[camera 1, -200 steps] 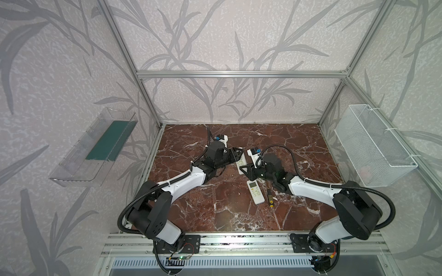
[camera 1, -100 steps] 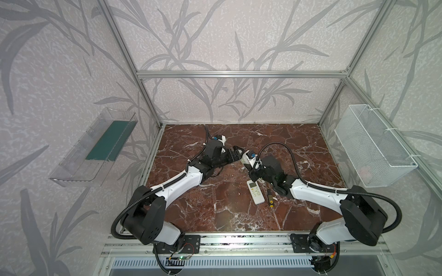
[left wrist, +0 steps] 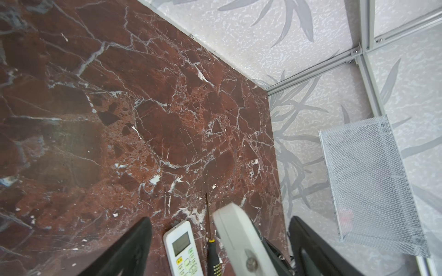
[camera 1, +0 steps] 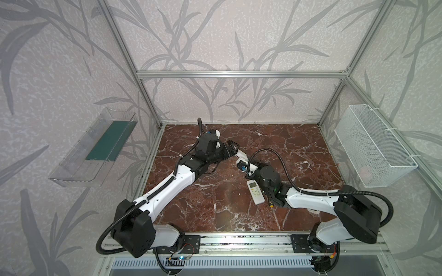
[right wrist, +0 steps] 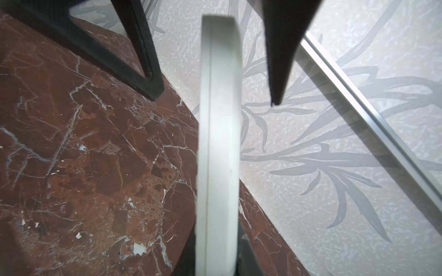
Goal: Unload the batteries from the remote control
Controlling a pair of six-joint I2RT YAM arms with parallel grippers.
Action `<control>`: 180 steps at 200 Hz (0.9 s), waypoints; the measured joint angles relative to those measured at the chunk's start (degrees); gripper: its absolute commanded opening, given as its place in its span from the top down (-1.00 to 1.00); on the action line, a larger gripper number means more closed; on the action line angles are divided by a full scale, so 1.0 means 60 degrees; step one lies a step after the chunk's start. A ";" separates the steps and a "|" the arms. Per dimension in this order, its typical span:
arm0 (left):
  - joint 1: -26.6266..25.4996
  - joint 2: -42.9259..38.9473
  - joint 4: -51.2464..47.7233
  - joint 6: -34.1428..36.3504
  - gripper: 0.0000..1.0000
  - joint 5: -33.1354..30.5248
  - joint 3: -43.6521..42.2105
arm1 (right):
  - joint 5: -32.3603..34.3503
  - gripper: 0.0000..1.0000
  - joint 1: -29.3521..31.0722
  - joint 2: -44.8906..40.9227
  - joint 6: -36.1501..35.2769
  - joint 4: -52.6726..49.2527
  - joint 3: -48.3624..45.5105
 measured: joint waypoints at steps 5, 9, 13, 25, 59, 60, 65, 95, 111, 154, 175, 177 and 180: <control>0.0000 0.0011 -0.0025 -0.0011 -0.46 0.0000 0.0000 | 0.0109 0.68 0.0033 0.0076 -0.0153 0.0157 0.0000; 0.0000 0.0029 -0.0055 -0.0033 -0.39 0.0000 0.0000 | 0.0193 0.68 0.0066 0.0135 -0.0248 0.0280 0.0000; 0.0000 0.0044 -0.0073 -0.0080 -0.32 0.0000 0.0000 | 0.0255 0.68 0.0084 0.0189 -0.0361 0.0372 0.0000; 0.0000 0.0091 -0.0066 -0.0160 -0.17 0.0004 0.0000 | 0.0488 0.69 0.0171 0.0390 -0.0681 0.0718 0.0000; 0.0000 0.0131 -0.0033 -0.0342 0.20 -0.0007 0.0000 | 0.1173 0.70 0.0444 0.1064 -0.1672 0.1872 0.0000; 0.0000 0.0135 -0.0029 -0.0353 0.21 -0.0011 0.0000 | 0.1188 0.70 0.0448 0.1075 -0.1690 0.1905 0.0000; 0.0000 0.0135 0.0004 -0.0364 0.25 -0.0011 0.0000 | 0.1282 0.70 0.0488 0.1166 -0.1847 0.2095 0.0000; 0.0000 0.0211 0.0233 -0.0674 0.67 0.0036 -0.0004 | 0.1690 0.70 0.0674 0.1632 -0.2597 0.2951 0.0000; -0.0011 0.0262 0.0437 -0.1191 0.88 0.0080 0.0000 | 0.1956 0.68 0.0739 0.1800 -0.2769 0.3319 0.0000; -0.0011 0.0331 0.0889 -0.1264 1.00 0.0138 -0.0138 | 0.2055 0.14 0.0747 0.1818 -0.2973 0.3453 0.0000; 0.0036 0.0372 0.1093 -0.1220 1.00 0.0036 -0.0423 | 0.1985 -0.55 0.0758 0.1785 -0.2911 0.3457 0.0000; 0.0047 0.0379 0.1111 -0.1239 1.00 0.0033 -0.0459 | 0.1967 -0.64 0.0758 0.1770 -0.2871 0.3435 0.0000; 0.0066 0.0393 0.1151 -0.1235 1.00 0.0033 -0.0506 | 0.1938 -0.75 0.0758 0.1749 -0.2827 0.3391 -0.0004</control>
